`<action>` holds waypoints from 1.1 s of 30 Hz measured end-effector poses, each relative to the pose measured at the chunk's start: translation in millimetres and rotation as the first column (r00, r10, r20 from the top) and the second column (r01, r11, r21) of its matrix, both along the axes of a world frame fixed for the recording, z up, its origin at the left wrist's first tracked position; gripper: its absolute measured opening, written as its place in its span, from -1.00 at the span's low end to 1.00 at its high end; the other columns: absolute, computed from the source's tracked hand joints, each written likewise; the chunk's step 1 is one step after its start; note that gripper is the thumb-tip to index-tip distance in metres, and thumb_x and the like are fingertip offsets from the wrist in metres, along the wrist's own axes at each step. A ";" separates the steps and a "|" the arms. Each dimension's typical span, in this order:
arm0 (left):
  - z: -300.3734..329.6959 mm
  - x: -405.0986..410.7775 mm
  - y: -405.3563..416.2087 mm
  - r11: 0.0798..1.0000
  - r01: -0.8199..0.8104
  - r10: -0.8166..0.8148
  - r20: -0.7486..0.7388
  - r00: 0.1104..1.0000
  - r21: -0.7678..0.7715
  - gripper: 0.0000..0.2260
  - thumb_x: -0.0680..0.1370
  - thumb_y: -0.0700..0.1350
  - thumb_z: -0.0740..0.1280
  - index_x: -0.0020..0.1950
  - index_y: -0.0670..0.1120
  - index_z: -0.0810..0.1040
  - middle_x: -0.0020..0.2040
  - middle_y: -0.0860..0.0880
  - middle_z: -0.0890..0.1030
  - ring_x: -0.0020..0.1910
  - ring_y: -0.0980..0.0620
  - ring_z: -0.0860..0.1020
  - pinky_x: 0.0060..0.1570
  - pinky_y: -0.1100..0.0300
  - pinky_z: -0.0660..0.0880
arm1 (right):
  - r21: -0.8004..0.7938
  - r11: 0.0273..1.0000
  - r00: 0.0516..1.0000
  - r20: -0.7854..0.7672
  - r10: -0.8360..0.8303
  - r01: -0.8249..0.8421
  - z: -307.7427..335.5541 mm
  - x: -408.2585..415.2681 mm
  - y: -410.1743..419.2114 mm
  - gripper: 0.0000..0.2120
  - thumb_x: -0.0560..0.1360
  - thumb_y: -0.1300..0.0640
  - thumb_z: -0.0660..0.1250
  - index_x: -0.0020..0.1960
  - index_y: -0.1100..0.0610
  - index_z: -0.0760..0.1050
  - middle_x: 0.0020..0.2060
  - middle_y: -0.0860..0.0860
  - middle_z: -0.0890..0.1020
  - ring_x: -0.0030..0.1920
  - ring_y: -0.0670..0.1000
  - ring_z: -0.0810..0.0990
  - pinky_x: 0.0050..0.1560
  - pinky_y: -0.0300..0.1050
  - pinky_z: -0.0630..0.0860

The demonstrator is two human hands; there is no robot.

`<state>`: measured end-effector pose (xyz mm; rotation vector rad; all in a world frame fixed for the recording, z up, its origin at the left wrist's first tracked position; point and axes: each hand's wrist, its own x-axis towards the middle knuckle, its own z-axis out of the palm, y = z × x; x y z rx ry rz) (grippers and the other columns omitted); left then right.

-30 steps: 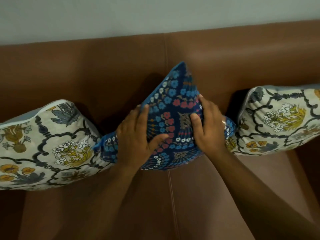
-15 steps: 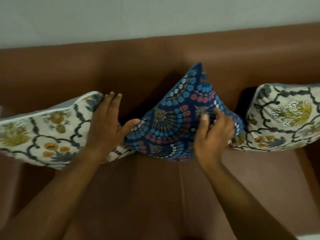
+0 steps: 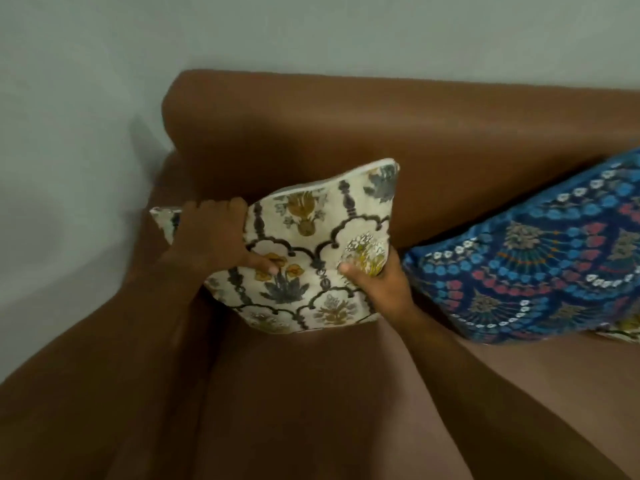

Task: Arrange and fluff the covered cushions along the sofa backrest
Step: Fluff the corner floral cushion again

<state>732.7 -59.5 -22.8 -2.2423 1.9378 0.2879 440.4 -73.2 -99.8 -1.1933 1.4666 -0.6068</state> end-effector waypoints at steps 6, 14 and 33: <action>-19.7 49.0 56.4 0.826 -0.555 0.413 -0.561 0.717 -0.101 0.18 -0.09 0.66 0.40 0.36 -0.01 0.51 0.27 -0.10 0.64 0.20 -0.15 0.62 0.19 -0.03 0.56 | -0.445 0.891 0.954 -0.297 -0.050 -0.091 44.3 88.8 -14.6 -0.18 0.21 -0.70 0.15 -0.01 0.03 0.41 -0.08 -0.01 0.63 -0.03 0.08 0.63 -0.03 0.13 0.61; -37.6 88.3 53.0 0.772 -0.616 0.397 -0.636 0.661 -0.159 0.24 -0.16 0.66 0.39 0.35 -0.04 0.46 0.27 -0.10 0.62 0.21 -0.15 0.59 0.16 -0.07 0.55 | -0.615 0.757 0.912 -0.405 -0.062 -0.222 50.9 118.1 -41.7 -0.38 0.46 -0.49 0.10 -0.06 0.10 0.37 -0.16 -0.01 0.45 -0.09 0.08 0.45 -0.06 0.11 0.49; -31.1 85.0 68.6 0.860 -0.470 0.354 -0.430 0.830 -0.198 0.09 0.10 0.74 0.05 0.10 -0.22 0.45 -0.05 -0.24 0.63 -0.09 -0.24 0.63 -0.07 -0.16 0.58 | -0.453 0.819 0.826 -0.563 0.046 -0.354 24.2 94.8 -31.8 -0.13 0.48 -0.55 -0.14 0.20 0.18 0.49 0.09 0.20 0.59 0.17 0.27 0.54 0.20 0.27 0.46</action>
